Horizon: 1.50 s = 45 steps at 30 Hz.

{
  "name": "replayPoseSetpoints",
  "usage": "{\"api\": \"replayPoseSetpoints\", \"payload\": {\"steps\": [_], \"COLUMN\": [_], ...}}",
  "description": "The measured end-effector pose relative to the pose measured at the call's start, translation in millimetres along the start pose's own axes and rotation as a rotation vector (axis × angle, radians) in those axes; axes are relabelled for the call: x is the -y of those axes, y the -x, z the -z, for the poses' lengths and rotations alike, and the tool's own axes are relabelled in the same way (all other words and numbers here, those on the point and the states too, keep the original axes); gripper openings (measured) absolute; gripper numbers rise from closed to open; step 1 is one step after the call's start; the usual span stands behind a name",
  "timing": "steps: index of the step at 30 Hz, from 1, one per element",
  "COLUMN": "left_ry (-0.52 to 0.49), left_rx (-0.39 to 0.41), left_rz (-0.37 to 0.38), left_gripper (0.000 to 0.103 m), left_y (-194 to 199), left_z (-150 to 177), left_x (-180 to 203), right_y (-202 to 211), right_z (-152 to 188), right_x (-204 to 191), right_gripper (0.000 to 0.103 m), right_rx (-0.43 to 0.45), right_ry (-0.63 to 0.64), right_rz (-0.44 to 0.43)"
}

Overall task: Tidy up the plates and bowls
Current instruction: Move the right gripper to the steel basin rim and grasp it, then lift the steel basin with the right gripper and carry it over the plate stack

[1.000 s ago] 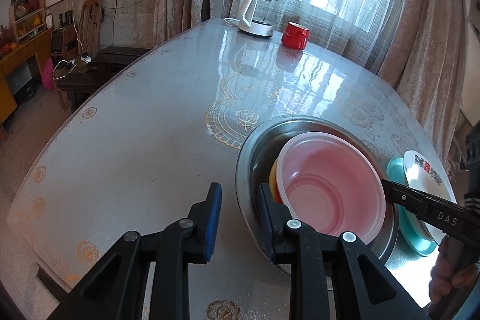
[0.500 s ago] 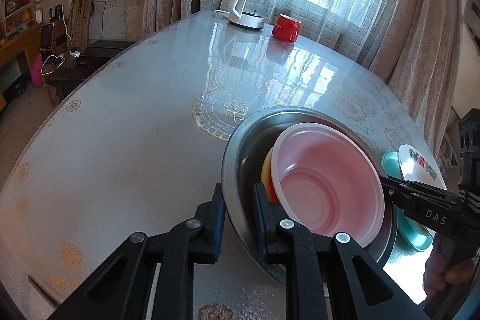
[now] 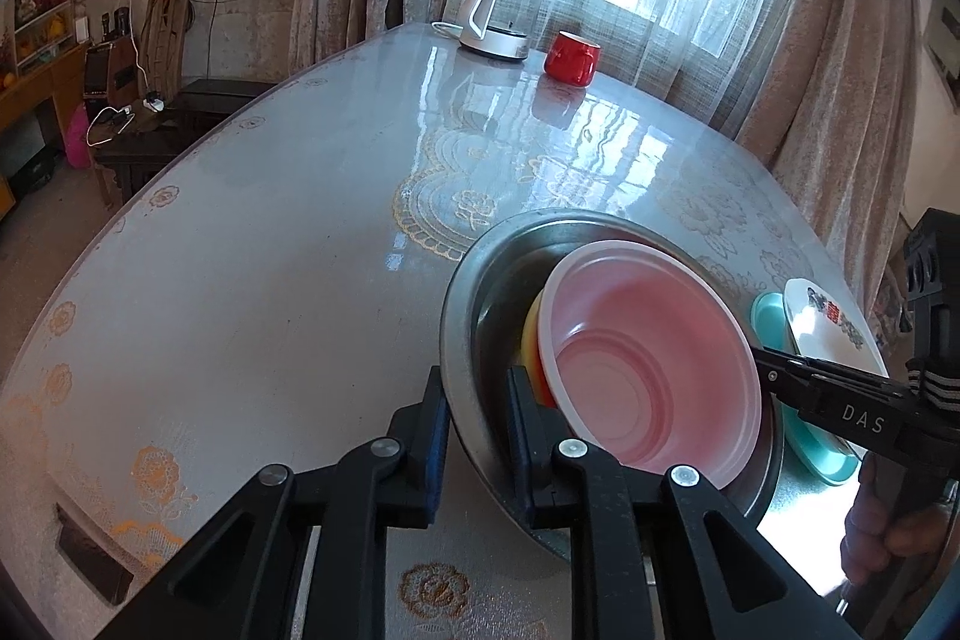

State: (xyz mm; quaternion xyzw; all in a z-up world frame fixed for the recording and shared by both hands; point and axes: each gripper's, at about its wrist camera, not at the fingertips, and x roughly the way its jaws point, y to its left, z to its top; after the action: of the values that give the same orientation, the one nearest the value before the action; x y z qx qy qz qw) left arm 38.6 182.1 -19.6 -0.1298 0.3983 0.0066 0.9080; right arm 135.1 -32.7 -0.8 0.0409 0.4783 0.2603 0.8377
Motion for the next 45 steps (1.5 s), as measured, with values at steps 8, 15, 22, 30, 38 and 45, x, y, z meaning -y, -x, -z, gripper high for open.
{"api": "replayPoseSetpoints", "payload": {"steps": [8, 15, 22, 30, 38, 45], "left_ry": [0.009, 0.006, -0.01, -0.057, -0.125, -0.19], "left_rx": [0.009, 0.018, 0.023, 0.038, 0.031, 0.009], "left_rz": [0.004, 0.005, 0.02, 0.057, 0.111, 0.179], "left_gripper": [0.017, 0.017, 0.017, 0.017, 0.017, 0.017], "left_y": [12, 20, 25, 30, 25, 12], "left_z": [4, 1, -4, -16, -28, -39], "left_x": [4, 11, 24, 48, 90, 138], "right_y": [12, 25, 44, 69, 99, 130], "right_z": [5, 6, 5, 6, 12, 22], "right_x": [3, 8, 17, 32, 64, 102], "right_gripper": [0.018, 0.018, 0.018, 0.018, 0.018, 0.018], "right_rx": [0.014, 0.041, 0.085, 0.14, 0.196, 0.258], "right_ry": [-0.037, -0.075, -0.103, -0.132, -0.196, -0.277], "right_rz": [-0.041, -0.072, -0.1, -0.098, -0.082, -0.042]}}
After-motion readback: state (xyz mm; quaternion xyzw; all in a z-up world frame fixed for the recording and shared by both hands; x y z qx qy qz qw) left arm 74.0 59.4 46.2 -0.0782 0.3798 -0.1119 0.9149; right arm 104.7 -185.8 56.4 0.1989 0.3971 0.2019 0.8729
